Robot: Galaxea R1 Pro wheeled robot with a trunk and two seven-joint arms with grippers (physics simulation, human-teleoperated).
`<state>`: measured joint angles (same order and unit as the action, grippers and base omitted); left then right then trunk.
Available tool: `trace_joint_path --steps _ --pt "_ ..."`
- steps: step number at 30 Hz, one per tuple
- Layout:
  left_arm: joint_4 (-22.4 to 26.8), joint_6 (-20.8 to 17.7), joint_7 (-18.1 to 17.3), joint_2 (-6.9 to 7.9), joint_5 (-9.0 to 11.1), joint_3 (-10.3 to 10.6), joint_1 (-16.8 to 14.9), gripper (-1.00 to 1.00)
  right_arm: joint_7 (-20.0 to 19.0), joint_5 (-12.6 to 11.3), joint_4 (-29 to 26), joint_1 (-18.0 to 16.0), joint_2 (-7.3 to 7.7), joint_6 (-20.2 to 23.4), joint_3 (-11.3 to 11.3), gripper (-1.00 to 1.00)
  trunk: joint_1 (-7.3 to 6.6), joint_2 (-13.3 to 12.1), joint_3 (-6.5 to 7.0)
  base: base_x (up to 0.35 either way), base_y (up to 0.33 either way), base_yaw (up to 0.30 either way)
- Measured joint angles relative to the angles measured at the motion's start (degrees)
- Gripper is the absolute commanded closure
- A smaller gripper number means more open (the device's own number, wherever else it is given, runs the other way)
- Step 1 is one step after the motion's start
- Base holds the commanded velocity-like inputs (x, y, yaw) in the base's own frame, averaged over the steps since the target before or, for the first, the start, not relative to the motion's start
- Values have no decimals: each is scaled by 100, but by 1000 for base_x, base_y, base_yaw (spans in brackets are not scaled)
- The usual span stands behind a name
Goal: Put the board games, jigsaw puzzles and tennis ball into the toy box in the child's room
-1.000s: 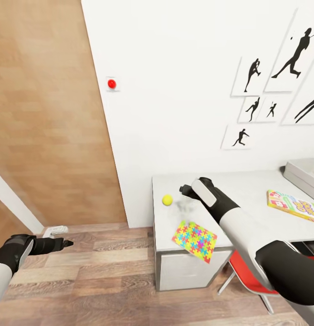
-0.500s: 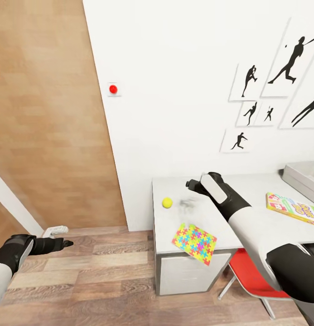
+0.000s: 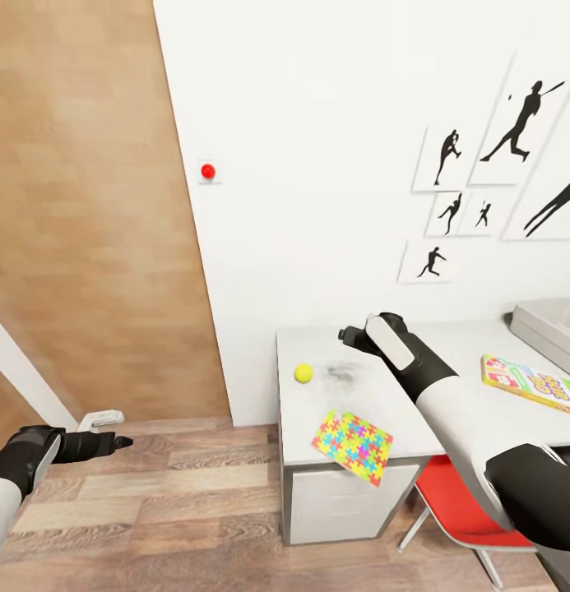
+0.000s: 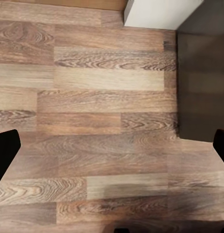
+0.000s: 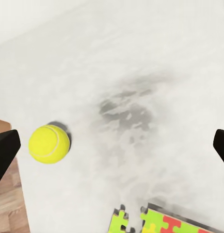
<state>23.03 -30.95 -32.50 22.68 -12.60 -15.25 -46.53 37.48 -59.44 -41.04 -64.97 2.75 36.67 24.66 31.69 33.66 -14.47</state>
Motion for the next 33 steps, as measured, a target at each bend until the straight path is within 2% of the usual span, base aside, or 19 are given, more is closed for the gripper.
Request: trace_joint_path --steps 33 --pt "0 1 -6 -5 -3 0 0 -100 -9 -16 -1 2 -2 121 -5 -100 0 -1 295 0 0 0"
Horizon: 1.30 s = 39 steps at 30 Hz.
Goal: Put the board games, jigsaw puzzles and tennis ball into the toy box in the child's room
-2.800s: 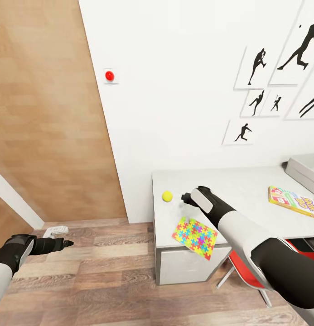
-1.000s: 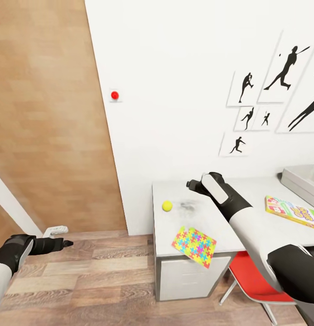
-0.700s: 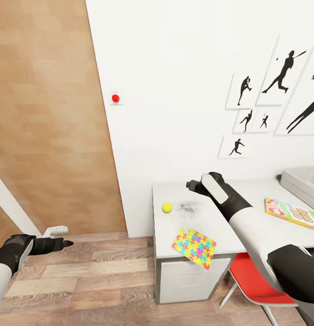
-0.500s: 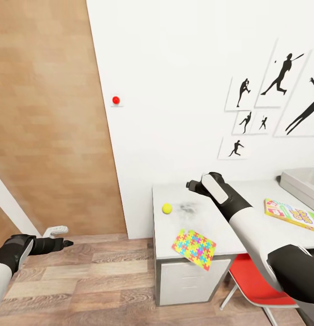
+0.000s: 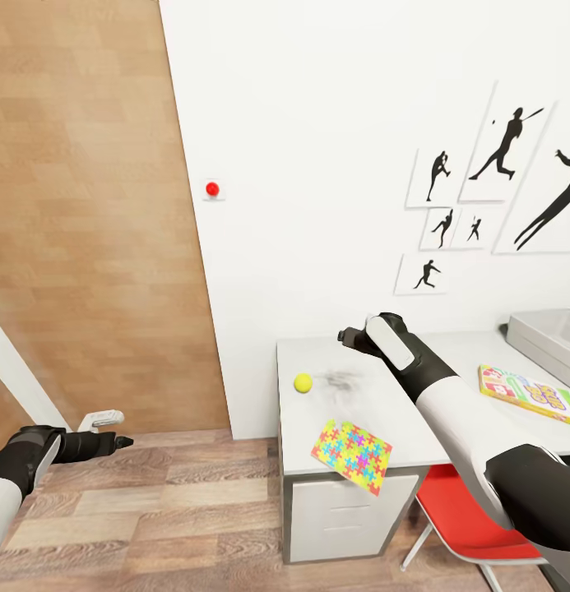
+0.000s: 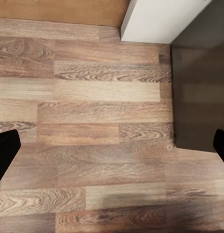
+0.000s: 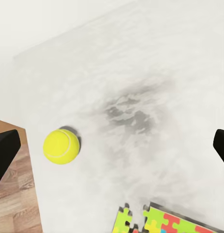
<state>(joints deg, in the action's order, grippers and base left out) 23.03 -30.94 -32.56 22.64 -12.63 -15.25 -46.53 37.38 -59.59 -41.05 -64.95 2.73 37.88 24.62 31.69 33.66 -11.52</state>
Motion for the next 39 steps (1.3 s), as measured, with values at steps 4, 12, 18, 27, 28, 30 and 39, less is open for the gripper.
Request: trace_joint_path --steps 4,12,18,27,28,30,39 --pt "0 1 -2 0 -1 0 0 -100 0 -9 0 0 2 6 1 -100 0 0 6 0 0 0" --pt "0 1 -2 2 0 0 0 -100 0 -18 0 -1 0 12 1 -100 0 0 7 0 0 0" --pt "0 0 -4 4 2 0 0 -100 0 -18 0 -1 0 14 1 -100 0 0 8 0 0 0" --pt "-1 12 -52 12 19 -2 -1 -100 -1 -23 0 0 1 14 -6 -100 0 0 8 0 0 -52" --pt "-1 13 -70 15 21 -3 -1 -100 -2 -24 2 0 -1 14 -6 -100 0 0 8 0 0 -178" --pt "-1 15 -115 23 23 -5 -1 -100 -5 -28 1 -1 -1 16 -12 -100 0 0 8 0 0 -205" --pt "0 6 -559 56 10 -8 -1 -100 -4 -199 -2 1 3 194 -217 -100 1 -2 8 -68 39 -258"
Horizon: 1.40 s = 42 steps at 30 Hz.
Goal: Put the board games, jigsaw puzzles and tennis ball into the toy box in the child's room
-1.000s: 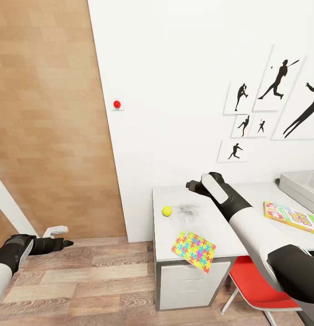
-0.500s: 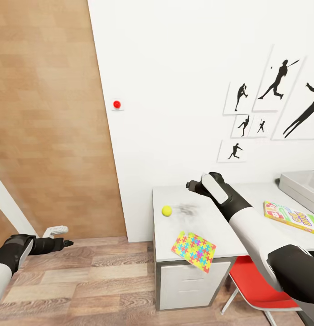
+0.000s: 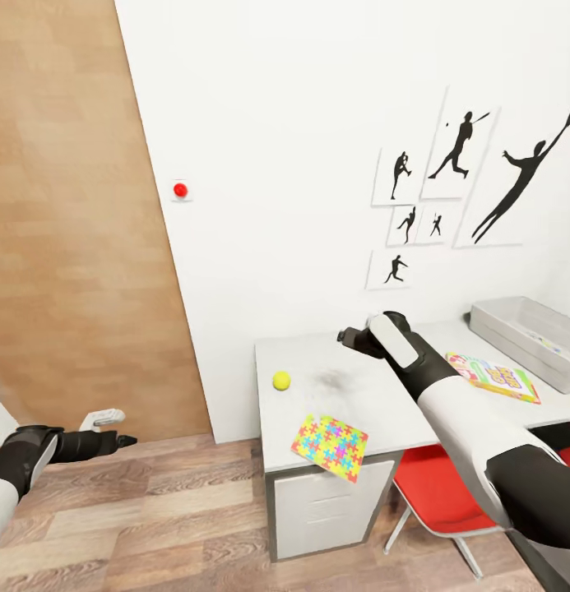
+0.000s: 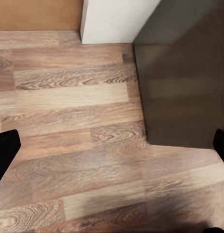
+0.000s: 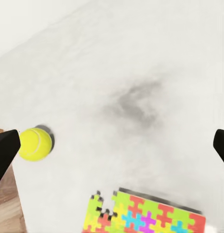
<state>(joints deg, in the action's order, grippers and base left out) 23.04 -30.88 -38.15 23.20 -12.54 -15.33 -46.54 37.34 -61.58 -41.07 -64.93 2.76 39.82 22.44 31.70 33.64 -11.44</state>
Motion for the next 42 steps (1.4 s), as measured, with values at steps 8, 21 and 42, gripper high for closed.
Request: trace_joint_path --steps 8,21,42 --pt "-1 -9 -136 13 -8 0 0 -100 0 -22 0 2 -2 98 -63 -100 -1 2 5 -135 91 -279" --pt "0 -20 -157 22 -1 -28 0 -100 -4 -21 0 -2 -9 110 -71 -100 0 1 33 -117 36 -280" --pt "-8 -21 -141 55 -1 -189 0 -100 -1 -9 7 0 -21 106 -64 -100 0 1 95 -198 128 -281"
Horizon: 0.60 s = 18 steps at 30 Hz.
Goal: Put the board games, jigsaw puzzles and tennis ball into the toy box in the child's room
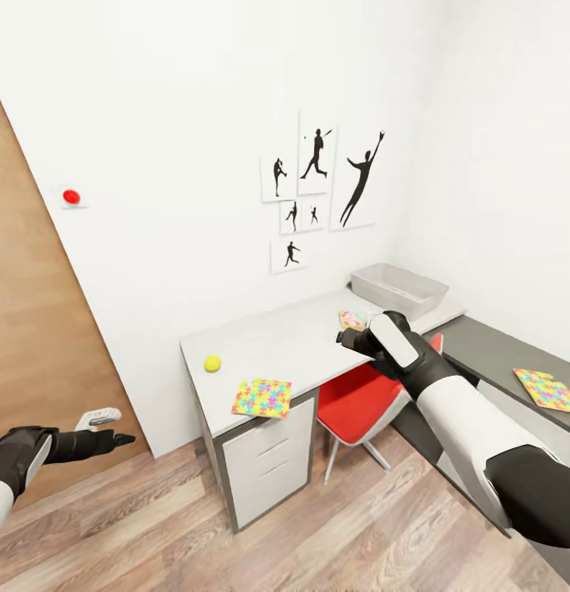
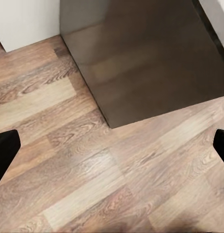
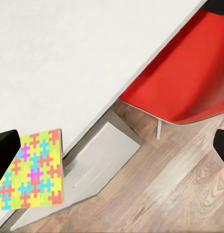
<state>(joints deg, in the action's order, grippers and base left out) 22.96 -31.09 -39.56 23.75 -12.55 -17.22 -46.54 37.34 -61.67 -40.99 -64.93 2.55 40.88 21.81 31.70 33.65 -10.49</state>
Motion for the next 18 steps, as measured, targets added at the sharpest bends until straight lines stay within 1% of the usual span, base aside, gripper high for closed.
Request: trace_joint_path --steps 5,8,13,18 --pt "0 0 -3 44 -3 -299 0 -100 0 1 0 2 3 0 1 -100 -1 1 16 -60 249 -281" --pt "0 5 -6 55 -3 -394 0 -100 0 1 0 2 0 0 1 -100 -1 1 27 -24 276 -281" --pt "0 7 -12 61 -2 -444 0 -100 0 7 9 1 -15 0 1 -100 -1 0 45 -77 271 -280" --pt "0 4 -15 69 0 -458 1 -100 0 12 28 2 -15 -7 1 -100 0 0 64 -156 233 -280"
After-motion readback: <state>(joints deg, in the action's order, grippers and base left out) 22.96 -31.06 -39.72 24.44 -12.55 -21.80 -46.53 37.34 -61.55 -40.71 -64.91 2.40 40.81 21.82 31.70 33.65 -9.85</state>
